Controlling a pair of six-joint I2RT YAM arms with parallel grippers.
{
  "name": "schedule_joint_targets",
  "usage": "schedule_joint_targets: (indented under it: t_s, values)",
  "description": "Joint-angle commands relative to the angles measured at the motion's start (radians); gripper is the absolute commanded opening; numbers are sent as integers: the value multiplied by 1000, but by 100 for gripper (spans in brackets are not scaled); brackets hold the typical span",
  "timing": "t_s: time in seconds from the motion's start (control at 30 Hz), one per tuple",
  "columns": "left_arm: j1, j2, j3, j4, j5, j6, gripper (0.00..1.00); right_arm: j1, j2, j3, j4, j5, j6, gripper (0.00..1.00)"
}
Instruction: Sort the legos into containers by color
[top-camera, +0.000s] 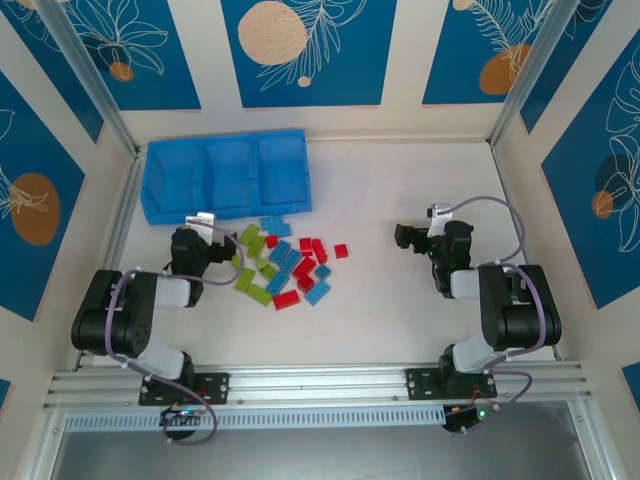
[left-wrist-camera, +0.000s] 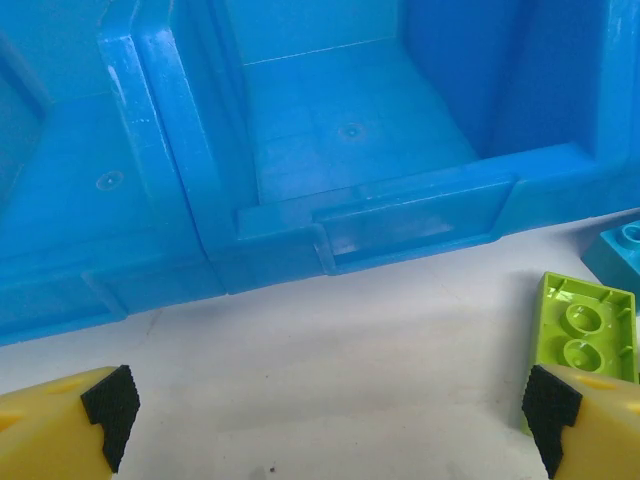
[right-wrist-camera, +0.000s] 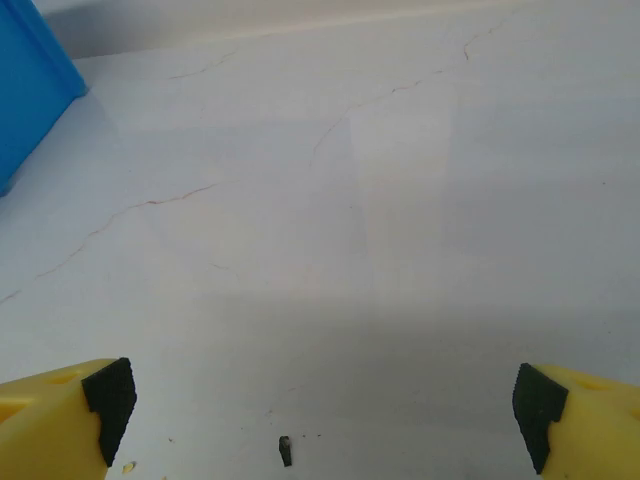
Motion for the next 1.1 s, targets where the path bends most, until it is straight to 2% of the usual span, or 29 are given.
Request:
schedule_joint_targets:
  t_s: [0.0,0.53,0.6,0.7,0.77,0.87,0.97,1.07]
  values:
    - [12,-1,20,0,6,-11,100,-3,-3,17,9,-13,-23,99]
    - [13,-4,15,6,5,-10,100,-15,-21,11,11,-41,-16,99]
    - [12,-19,17,-6,1,-8,100,-3,-112,7,-64,-4,-11,99]
    - [-3,-117,9,-81,-70,-20,100,5,-332,98,-461,83,166,99]
    - [-12,-246,64,-325,-169,-92,100,10,-448,203,-801,73,331,100]
    - [-23,-403,172,-688,-261,-273,100,43,-533,310,-1092,-72,454,97]
    - [-40,-471,314,-1041,-190,-434,100,126,-579,367,-1259,-190,530,95]
    - [-93,-474,439,-1325,-73,-527,99,254,-592,397,-1350,-256,601,95]
